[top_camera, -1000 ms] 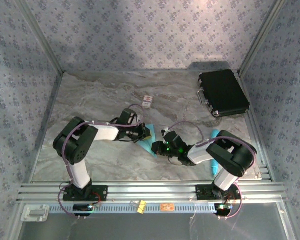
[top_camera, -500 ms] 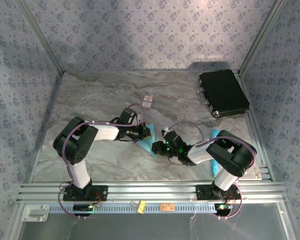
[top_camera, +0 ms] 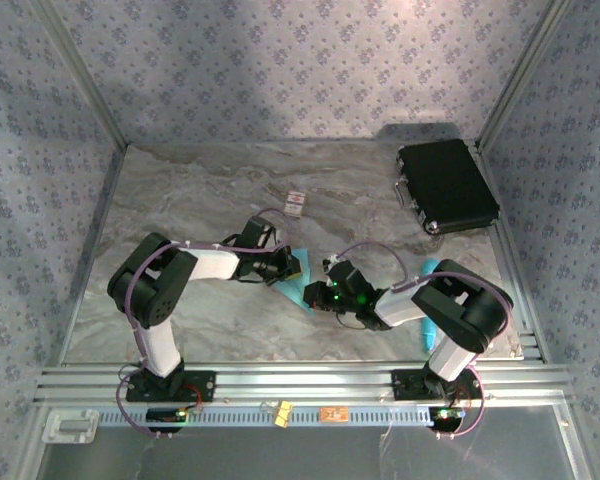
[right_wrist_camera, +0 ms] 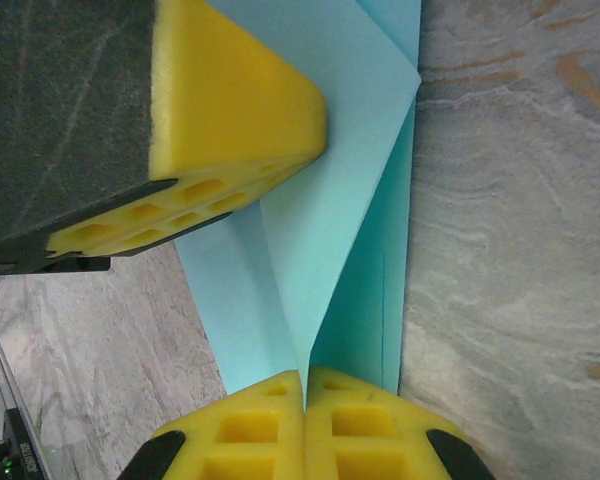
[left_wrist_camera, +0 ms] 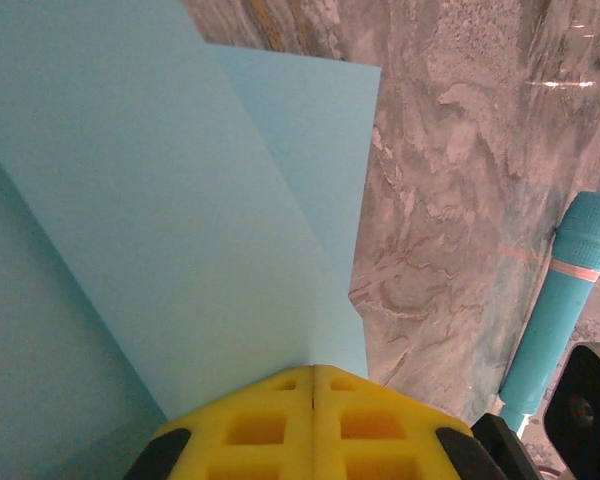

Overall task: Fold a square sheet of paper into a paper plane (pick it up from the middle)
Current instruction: Fourth fold the wing at the center of the table.

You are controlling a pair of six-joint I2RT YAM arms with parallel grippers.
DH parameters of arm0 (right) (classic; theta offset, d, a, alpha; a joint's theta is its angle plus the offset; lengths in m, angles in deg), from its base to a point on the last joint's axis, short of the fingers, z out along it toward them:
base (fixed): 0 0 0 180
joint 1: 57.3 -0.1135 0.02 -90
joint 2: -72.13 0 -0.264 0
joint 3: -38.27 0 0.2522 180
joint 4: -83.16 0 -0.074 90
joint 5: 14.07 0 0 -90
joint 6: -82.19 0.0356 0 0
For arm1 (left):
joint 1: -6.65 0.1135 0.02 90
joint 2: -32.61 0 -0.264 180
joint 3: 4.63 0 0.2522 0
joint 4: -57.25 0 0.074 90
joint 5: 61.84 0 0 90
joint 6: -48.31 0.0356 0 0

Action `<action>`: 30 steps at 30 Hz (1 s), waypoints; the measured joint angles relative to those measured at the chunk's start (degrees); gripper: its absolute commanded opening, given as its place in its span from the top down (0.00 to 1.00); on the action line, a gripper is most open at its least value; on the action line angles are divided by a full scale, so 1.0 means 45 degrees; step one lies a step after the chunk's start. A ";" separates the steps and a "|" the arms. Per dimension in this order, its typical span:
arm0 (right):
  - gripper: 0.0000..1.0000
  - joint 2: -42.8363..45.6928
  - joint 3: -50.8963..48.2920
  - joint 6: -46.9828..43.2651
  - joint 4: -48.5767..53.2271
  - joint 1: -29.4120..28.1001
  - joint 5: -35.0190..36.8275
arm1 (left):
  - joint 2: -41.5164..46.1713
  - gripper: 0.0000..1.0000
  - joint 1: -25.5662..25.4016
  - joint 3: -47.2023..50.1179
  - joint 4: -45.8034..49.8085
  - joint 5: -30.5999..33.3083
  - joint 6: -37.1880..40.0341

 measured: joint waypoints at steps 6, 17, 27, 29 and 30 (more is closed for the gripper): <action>0.95 0.0000 0.0044 0.0000 0.0097 0.0034 -0.0053 | -0.0068 0.96 -0.0005 -0.0058 0.0078 0.0136 0.0053; 0.88 0.0228 0.0039 0.0073 0.0287 0.0044 -0.0121 | -0.0355 0.96 -0.0044 -0.0262 0.0330 0.0136 0.0253; 0.90 0.0729 -0.0248 0.0175 0.0801 0.0039 -0.0389 | -0.0355 0.96 -0.0049 -0.0267 0.0335 0.0136 0.0321; 0.90 0.0835 -0.0379 0.0262 0.0797 0.0015 -0.0389 | -0.0355 0.96 -0.0049 -0.0267 0.0340 0.0136 0.0345; 0.90 0.0865 -0.0408 0.0301 0.0797 -0.0010 -0.0389 | -0.0355 0.96 -0.0049 -0.0267 0.0335 0.0136 0.0345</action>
